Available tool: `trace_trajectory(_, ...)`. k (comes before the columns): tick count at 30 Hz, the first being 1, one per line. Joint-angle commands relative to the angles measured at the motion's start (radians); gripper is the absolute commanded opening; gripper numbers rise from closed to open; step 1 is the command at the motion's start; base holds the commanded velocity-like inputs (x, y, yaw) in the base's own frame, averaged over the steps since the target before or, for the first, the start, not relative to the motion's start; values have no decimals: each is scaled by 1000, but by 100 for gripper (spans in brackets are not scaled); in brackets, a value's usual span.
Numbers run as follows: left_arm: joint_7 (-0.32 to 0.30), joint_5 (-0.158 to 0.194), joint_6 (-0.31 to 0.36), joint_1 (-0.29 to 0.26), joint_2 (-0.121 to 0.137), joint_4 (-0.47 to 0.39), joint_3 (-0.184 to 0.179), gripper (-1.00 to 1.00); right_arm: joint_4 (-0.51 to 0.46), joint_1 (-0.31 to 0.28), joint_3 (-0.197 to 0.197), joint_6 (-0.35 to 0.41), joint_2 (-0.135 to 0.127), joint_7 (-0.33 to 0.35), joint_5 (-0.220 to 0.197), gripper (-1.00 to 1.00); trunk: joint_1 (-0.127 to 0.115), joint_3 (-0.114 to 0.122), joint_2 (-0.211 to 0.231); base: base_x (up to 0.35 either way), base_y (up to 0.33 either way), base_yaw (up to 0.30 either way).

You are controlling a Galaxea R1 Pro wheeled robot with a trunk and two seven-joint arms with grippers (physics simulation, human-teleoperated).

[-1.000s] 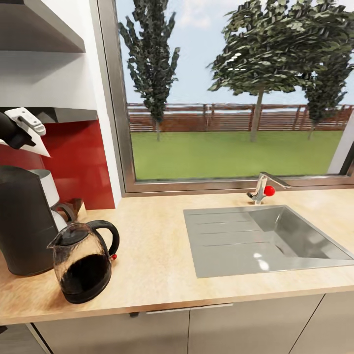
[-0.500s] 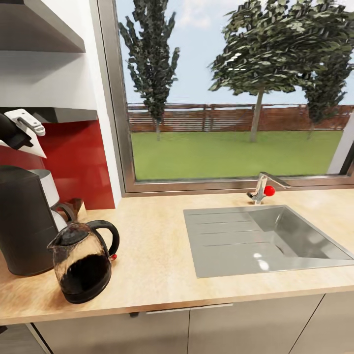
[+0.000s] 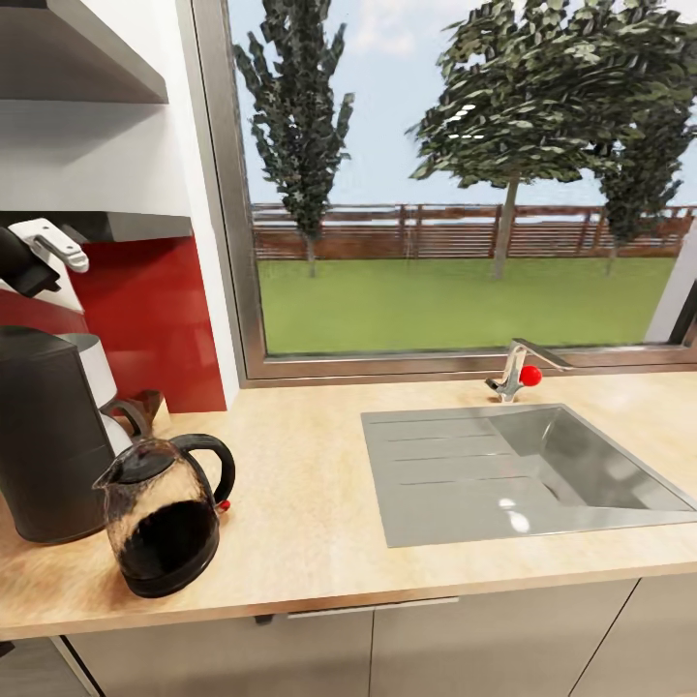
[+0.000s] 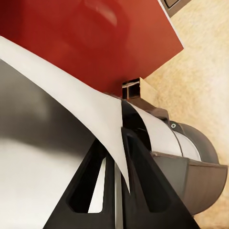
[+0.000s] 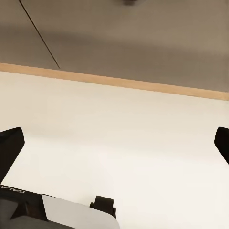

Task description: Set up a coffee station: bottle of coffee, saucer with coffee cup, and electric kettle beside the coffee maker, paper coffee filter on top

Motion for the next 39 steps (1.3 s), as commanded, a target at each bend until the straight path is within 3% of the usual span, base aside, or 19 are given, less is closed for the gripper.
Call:
trace_trajectory(1, -7, -8, 2, -3, 1, 0, -12, -100, 1, -1, -1, -3, 0, 1, 7, 100, 0, -1, -1, 0, 0, 0)
trace_trajectory(4, -8, -8, 2, -3, -9, 21, -58, -100, 1, -1, -1, -3, 0, 1, 7, 100, 0, -1, -1, 0, 0, 0)
trace_trajectory(10, -9, -7, 3, -3, -22, 37, -90, -100, 1, -1, -1, -3, 0, 1, 7, 100, 0, -1, -1, 0, 0, 0)
trace_trajectory(27, -9, -7, 3, -3, -25, 55, -100, -100, 1, -1, -1, -3, 0, 1, 7, 100, 0, -1, -1, 0, 0, 0)
trace_trajectory(31, -9, -5, 2, -3, -45, 107, -110, -100, 2, -1, -1, -3, 0, 1, 7, 100, 0, -1, -1, 0, 0, 0)
trace_trajectory(39, -9, -4, 2, -3, -59, 133, -120, -100, 2, -1, -1, -3, 0, 1, 7, 100, 0, -1, -1, 0, 0, 0)
